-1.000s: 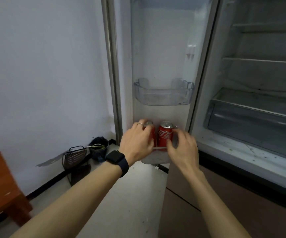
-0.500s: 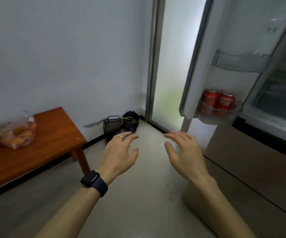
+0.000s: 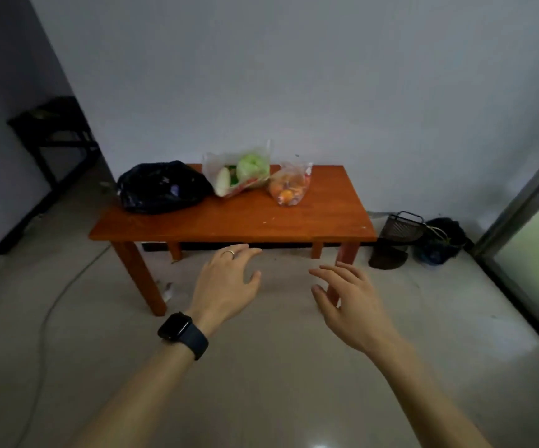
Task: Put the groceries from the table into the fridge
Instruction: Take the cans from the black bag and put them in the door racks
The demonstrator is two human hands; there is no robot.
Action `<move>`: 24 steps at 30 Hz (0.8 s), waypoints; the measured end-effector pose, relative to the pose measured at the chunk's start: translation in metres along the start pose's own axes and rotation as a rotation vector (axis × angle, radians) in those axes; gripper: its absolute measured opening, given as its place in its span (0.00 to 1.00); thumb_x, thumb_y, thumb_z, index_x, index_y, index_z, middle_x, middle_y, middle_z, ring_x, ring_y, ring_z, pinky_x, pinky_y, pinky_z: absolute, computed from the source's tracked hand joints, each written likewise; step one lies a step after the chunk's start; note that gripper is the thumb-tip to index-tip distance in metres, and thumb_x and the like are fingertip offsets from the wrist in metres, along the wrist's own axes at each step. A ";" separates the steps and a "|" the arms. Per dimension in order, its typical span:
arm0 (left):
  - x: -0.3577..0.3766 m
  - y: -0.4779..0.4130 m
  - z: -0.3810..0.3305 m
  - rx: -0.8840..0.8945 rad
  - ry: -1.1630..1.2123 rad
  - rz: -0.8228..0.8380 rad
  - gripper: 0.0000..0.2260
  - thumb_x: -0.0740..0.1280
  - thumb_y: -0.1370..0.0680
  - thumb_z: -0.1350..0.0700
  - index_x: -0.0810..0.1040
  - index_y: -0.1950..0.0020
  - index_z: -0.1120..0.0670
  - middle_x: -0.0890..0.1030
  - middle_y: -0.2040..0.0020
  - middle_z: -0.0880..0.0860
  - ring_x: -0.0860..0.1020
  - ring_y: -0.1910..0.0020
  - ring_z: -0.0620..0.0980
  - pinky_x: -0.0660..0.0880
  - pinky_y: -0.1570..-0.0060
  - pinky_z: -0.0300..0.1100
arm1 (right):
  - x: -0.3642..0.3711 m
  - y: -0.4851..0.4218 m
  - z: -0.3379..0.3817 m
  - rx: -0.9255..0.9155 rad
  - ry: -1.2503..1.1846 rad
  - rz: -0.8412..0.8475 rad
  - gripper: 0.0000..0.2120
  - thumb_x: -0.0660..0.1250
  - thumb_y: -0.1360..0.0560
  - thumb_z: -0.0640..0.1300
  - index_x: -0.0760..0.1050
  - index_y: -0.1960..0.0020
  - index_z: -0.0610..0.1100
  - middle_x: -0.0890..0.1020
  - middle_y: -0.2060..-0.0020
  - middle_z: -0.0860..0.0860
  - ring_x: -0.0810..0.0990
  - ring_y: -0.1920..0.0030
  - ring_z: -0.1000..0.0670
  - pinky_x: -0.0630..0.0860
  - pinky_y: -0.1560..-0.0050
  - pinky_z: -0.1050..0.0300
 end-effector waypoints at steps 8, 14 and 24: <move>-0.037 -0.015 0.136 -0.199 -0.003 -0.079 0.21 0.64 0.20 0.46 0.69 0.26 0.44 0.70 0.27 0.48 0.66 0.28 0.49 0.68 0.30 0.49 | 0.075 -0.092 0.088 -0.165 -0.055 0.157 0.20 0.57 0.18 0.58 0.70 0.27 0.58 0.74 0.31 0.58 0.64 0.26 0.51 0.66 0.27 0.50; -0.042 -0.079 0.221 -0.234 -0.015 -0.086 0.21 0.65 0.20 0.47 0.70 0.27 0.44 0.70 0.27 0.48 0.67 0.28 0.49 0.70 0.32 0.51 | 0.131 -0.184 0.129 -0.211 -0.088 0.162 0.20 0.58 0.18 0.58 0.70 0.28 0.57 0.74 0.31 0.59 0.64 0.27 0.53 0.65 0.28 0.53; -0.064 -0.210 0.344 -0.264 -0.039 -0.037 0.20 0.63 0.19 0.47 0.69 0.27 0.44 0.69 0.27 0.47 0.66 0.28 0.48 0.67 0.30 0.49 | 0.208 -0.363 0.193 -0.223 -0.175 0.195 0.19 0.62 0.19 0.55 0.73 0.29 0.54 0.77 0.33 0.57 0.69 0.30 0.49 0.72 0.34 0.52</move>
Point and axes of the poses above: each hand's wrist, its own y-axis away from the middle knuckle, its own x-axis out of the palm, z = x × y, the point moved 2 cm from there along -y, towards the middle knuckle
